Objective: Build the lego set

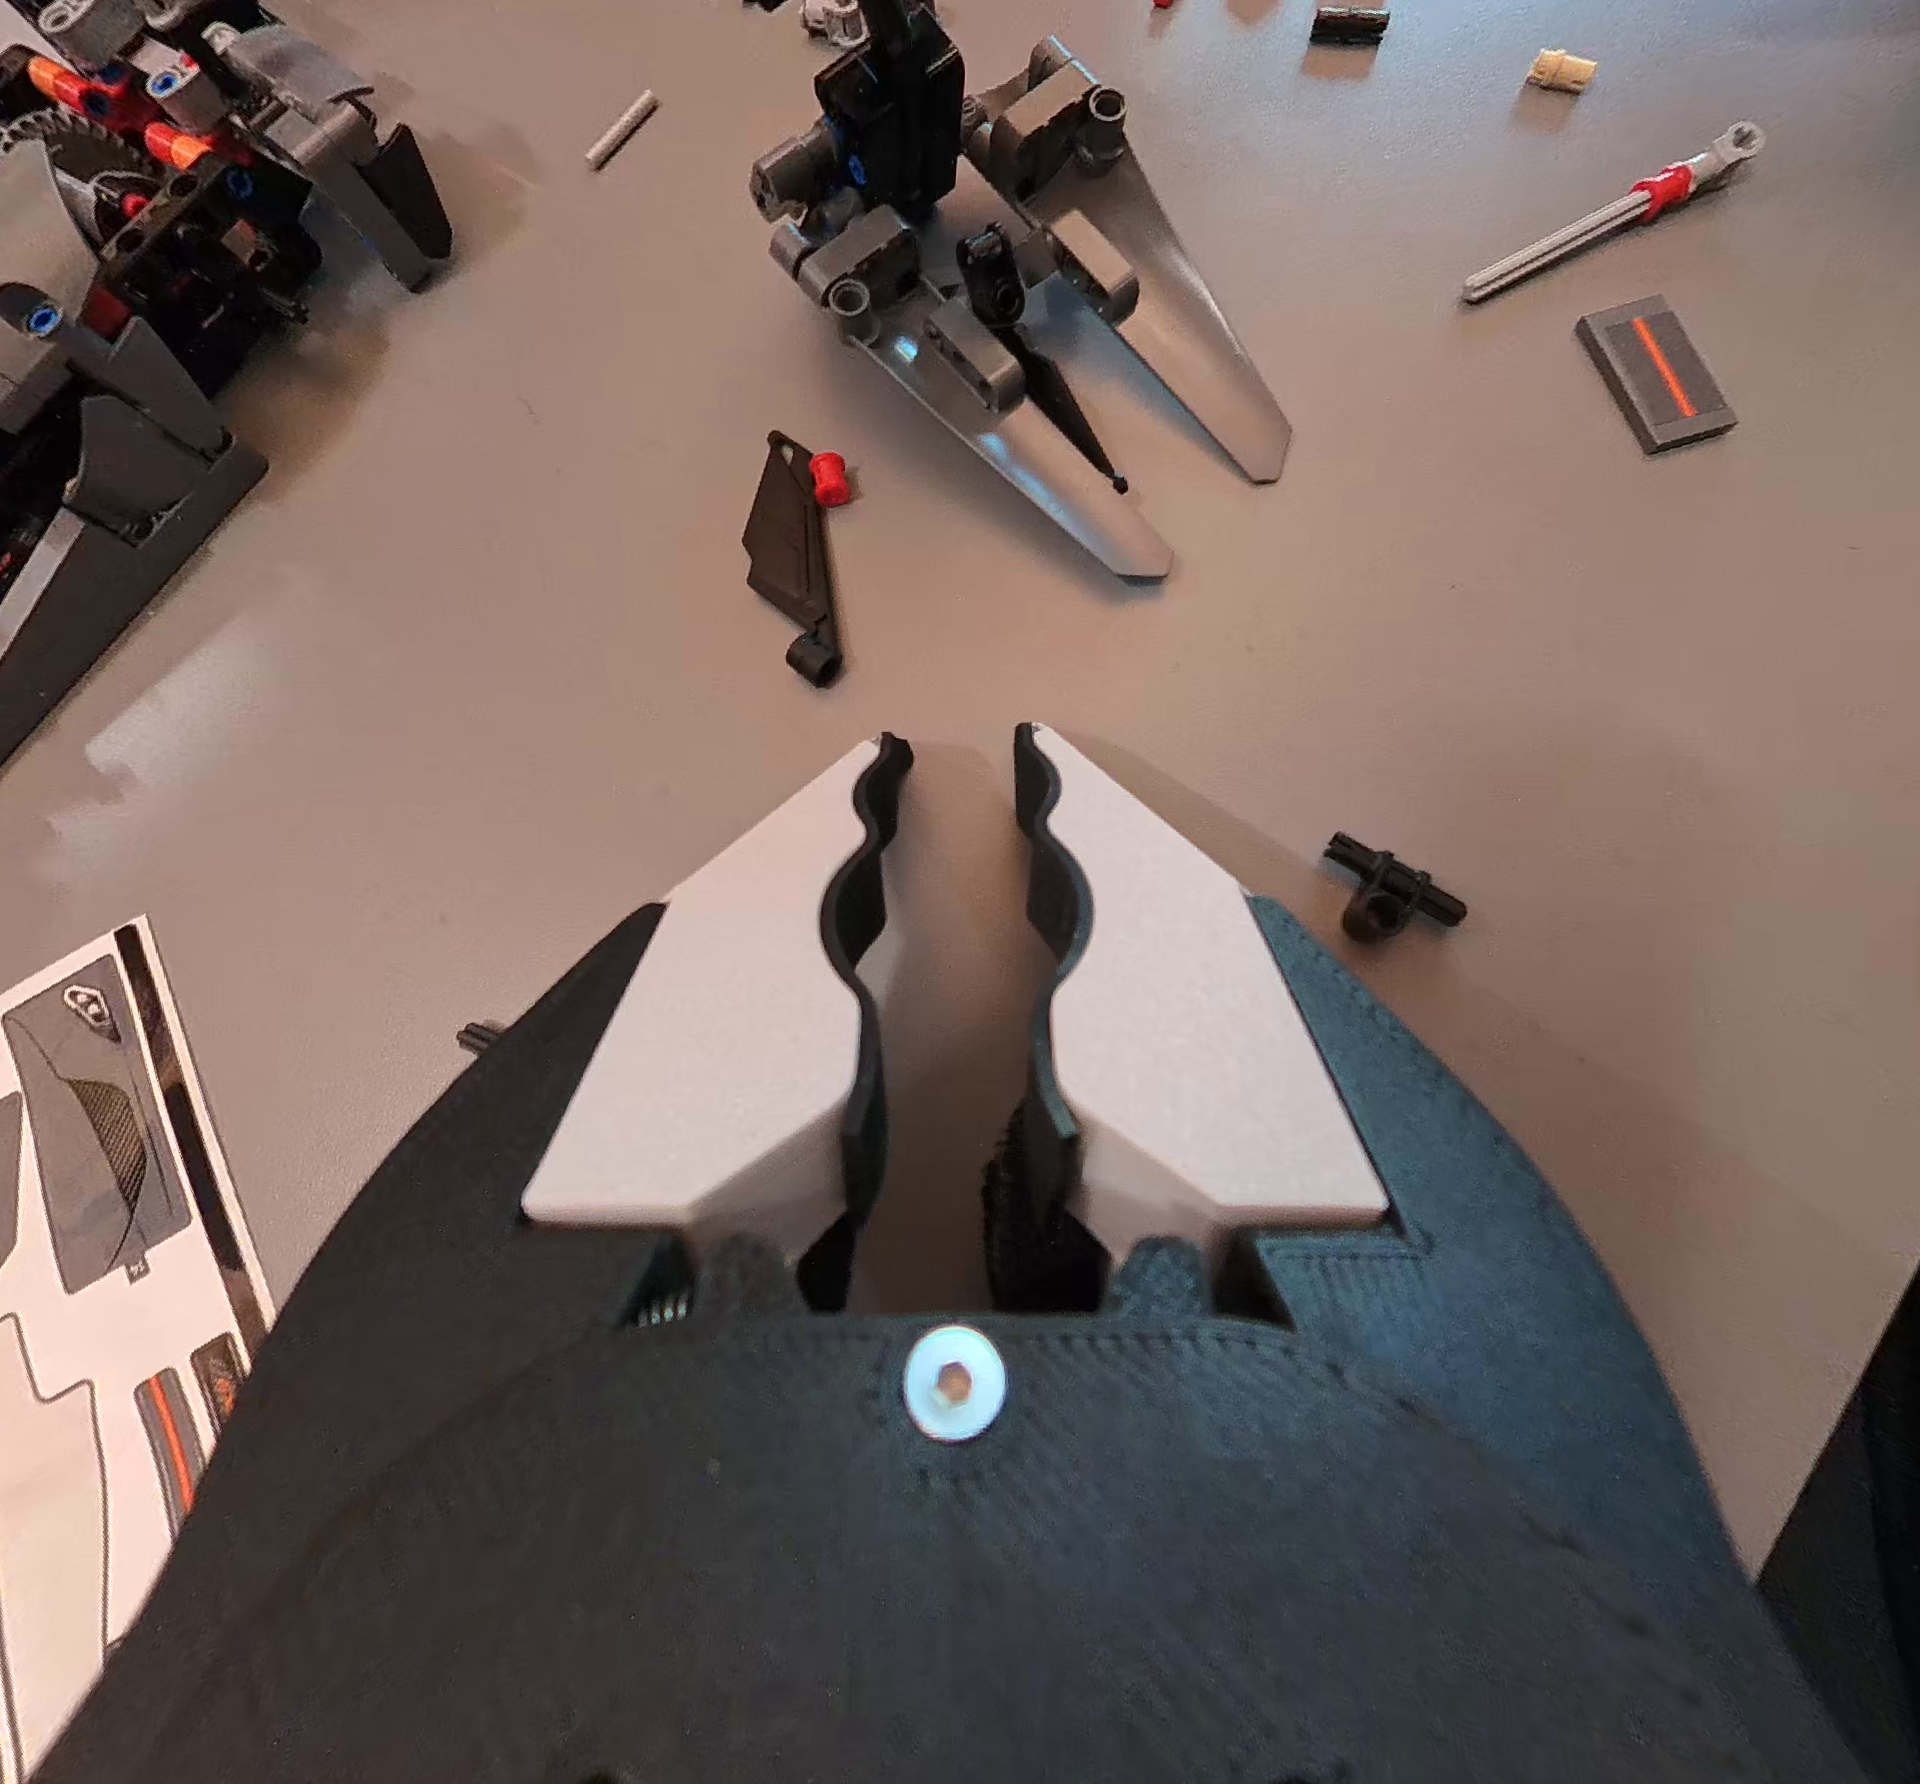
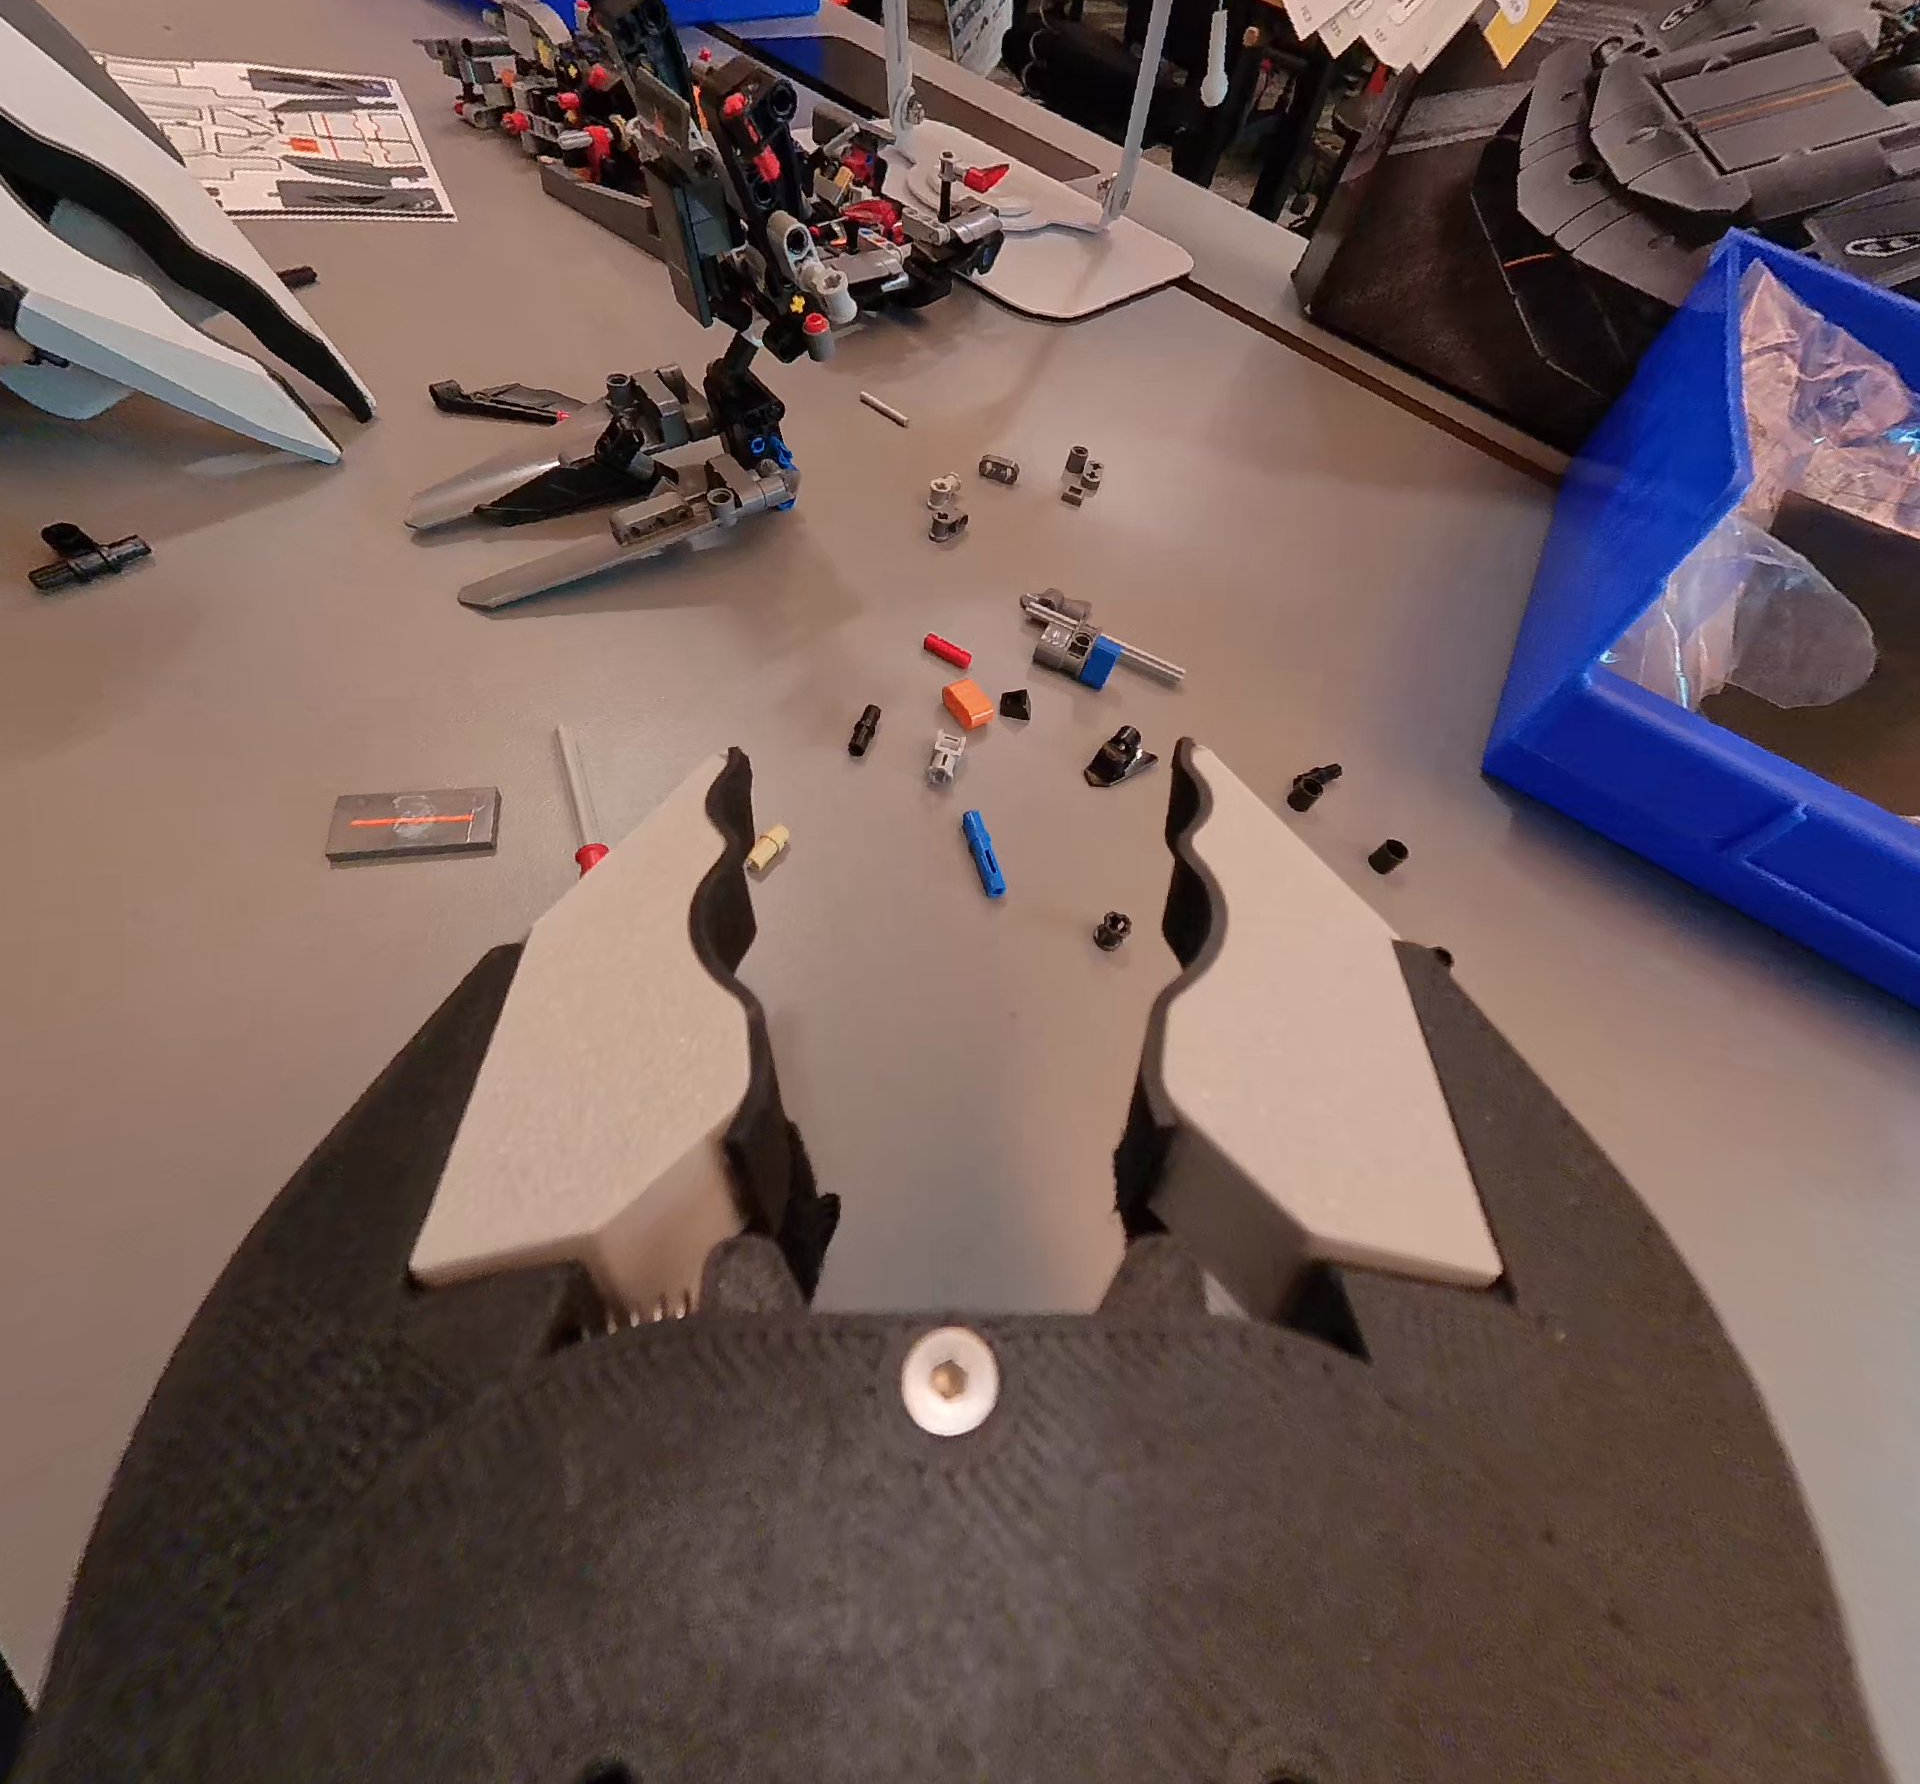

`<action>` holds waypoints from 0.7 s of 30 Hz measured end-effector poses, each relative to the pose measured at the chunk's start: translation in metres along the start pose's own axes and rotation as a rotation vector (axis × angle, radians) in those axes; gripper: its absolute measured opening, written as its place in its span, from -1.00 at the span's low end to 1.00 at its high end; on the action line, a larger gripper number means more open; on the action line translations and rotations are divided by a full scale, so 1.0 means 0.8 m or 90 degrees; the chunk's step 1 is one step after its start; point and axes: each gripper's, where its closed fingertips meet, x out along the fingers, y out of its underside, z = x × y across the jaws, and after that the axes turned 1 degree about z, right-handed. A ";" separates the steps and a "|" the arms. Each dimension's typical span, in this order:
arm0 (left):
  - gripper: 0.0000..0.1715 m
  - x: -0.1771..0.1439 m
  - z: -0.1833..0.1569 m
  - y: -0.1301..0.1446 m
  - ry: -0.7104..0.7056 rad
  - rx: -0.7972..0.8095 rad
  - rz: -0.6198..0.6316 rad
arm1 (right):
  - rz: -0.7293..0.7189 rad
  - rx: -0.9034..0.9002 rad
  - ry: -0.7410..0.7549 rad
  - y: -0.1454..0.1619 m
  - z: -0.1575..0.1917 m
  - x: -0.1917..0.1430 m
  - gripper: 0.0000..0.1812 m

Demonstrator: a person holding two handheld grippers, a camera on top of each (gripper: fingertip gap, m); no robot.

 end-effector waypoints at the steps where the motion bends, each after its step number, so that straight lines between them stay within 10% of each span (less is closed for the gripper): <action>1: -0.76 0.000 0.000 0.000 0.000 0.000 0.000 | 0.000 0.000 0.000 0.000 0.000 0.000 -0.13; 21: -0.76 0.000 0.000 0.000 -0.003 0.002 0.000 | 0.003 -0.004 -0.005 0.001 0.002 0.001 -0.14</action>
